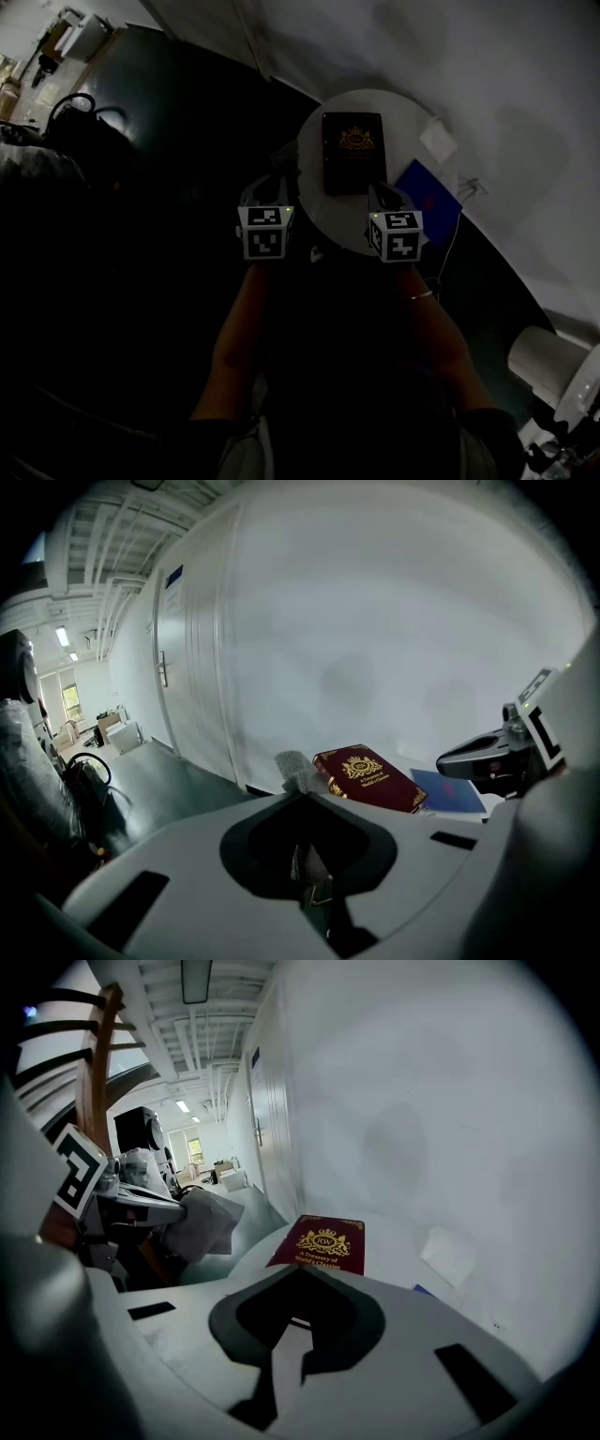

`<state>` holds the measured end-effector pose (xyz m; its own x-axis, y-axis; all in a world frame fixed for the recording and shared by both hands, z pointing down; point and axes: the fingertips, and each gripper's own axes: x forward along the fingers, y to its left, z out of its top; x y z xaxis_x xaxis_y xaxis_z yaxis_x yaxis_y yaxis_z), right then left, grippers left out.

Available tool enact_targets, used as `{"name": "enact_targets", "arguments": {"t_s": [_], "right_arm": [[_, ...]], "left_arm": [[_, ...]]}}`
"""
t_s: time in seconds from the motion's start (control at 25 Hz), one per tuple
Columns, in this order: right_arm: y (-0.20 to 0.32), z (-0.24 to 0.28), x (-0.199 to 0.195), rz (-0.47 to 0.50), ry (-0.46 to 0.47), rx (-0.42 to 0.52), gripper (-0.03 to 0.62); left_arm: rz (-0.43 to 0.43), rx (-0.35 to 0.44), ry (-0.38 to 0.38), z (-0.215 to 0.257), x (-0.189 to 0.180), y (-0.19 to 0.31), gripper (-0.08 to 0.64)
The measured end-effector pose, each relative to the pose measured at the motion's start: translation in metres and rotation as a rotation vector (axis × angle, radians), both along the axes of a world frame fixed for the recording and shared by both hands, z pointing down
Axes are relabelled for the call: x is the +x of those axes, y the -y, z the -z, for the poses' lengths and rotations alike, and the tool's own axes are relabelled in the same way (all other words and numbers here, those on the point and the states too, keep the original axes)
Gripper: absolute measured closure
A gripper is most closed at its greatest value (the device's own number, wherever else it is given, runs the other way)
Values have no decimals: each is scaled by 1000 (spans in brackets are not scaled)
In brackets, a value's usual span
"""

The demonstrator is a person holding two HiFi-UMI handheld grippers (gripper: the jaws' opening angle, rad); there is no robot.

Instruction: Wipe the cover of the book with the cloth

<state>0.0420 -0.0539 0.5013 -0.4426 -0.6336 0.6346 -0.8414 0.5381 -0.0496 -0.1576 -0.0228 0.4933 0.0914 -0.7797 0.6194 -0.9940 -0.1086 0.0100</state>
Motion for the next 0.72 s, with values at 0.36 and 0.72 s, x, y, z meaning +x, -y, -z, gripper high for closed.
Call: {"name": "enact_targets", "arguments": {"t_s": [0.36, 0.72], "right_arm": [[4, 26, 5, -17, 65, 40, 563], [16, 54, 11, 1, 115, 100, 563]], "left_arm": [[2, 83, -25, 28, 8, 4, 537], [19, 145, -19, 55, 14, 9, 537]]}}
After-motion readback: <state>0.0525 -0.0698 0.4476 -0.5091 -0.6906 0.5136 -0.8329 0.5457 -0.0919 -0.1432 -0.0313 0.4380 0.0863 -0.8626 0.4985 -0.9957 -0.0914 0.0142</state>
